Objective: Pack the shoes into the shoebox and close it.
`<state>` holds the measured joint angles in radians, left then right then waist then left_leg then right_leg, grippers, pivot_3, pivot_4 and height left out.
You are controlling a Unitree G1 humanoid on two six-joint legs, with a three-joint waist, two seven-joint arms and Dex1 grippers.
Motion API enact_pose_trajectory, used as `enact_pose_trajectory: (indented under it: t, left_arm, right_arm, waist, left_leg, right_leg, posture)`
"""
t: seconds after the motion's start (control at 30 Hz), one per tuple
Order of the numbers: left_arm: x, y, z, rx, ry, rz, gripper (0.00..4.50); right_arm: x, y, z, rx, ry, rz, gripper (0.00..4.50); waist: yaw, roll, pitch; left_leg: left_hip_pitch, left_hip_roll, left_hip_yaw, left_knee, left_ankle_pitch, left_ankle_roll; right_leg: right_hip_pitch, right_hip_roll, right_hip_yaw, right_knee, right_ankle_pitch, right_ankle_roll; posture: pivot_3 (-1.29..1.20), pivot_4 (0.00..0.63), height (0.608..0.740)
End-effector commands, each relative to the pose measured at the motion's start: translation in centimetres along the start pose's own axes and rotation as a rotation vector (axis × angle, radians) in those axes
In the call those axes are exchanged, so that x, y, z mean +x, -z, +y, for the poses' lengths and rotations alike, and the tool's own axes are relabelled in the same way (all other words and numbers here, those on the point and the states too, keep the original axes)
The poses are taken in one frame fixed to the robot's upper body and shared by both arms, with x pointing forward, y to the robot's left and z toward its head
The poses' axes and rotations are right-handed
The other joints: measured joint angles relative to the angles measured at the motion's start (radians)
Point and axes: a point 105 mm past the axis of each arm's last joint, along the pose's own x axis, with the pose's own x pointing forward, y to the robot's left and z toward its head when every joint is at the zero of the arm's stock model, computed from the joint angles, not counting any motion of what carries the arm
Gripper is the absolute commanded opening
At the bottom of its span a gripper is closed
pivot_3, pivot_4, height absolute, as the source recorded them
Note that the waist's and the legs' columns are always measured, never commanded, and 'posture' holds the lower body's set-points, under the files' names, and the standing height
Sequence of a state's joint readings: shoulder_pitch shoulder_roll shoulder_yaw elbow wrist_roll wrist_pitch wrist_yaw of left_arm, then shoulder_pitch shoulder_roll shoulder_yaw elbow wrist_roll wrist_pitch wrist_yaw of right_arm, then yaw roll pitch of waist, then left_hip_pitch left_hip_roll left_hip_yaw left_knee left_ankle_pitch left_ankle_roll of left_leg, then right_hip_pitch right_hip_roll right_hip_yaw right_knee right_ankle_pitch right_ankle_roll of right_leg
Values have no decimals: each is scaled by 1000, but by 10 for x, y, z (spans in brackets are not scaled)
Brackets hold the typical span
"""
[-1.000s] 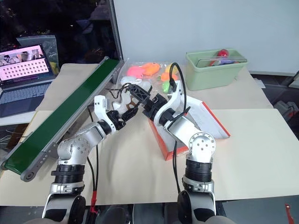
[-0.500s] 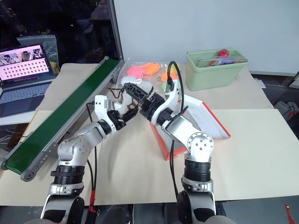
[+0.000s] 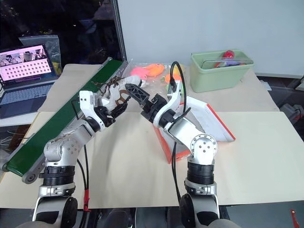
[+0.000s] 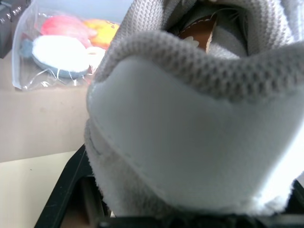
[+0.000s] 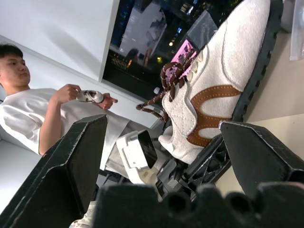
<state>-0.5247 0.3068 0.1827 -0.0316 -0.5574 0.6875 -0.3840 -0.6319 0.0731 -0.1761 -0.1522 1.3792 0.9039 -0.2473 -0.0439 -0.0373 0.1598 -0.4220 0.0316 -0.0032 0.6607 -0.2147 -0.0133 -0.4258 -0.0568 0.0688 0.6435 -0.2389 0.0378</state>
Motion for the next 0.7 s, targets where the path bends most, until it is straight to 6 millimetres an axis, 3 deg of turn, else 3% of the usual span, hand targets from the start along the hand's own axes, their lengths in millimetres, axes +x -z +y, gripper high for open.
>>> enact_pose_trajectory:
  t: [0.03,0.3,0.43,0.7]
  left_arm:
    - [0,-31,-27,32,97,-95,2958]
    - [-7,-44,-60,31,228,-110,2958]
    - [-12,-30,-95,47,375,-49,2958]
    - [-11,-23,-99,57,388,-19,2958]
  right_arm:
    - [2,-4,14,-15,-56,-10,4500]
    - [3,-3,13,-11,-52,-7,4500]
    - [11,-15,4,-8,-30,-44,4500]
    - [31,-46,-4,-25,-27,-121,4500]
  waist:
    - [0,0,0]
    - [-2,0,0]
    - [-2,0,0]
    - [-2,1,1]
  left_leg:
    - [0,0,0,0,0,0]
    - [0,0,0,0,0,0]
    - [0,0,0,0,0,0]
    - [1,0,0,0,0,0]
  right_leg:
    - [0,0,0,0,0,0]
    - [0,0,0,0,0,0]
    - [0,0,0,0,0,0]
    - [0,1,0,0,0,0]
  posture:
    - [0,150,729]
    - [0,150,729]
    - [0,150,729]
    - [0,150,729]
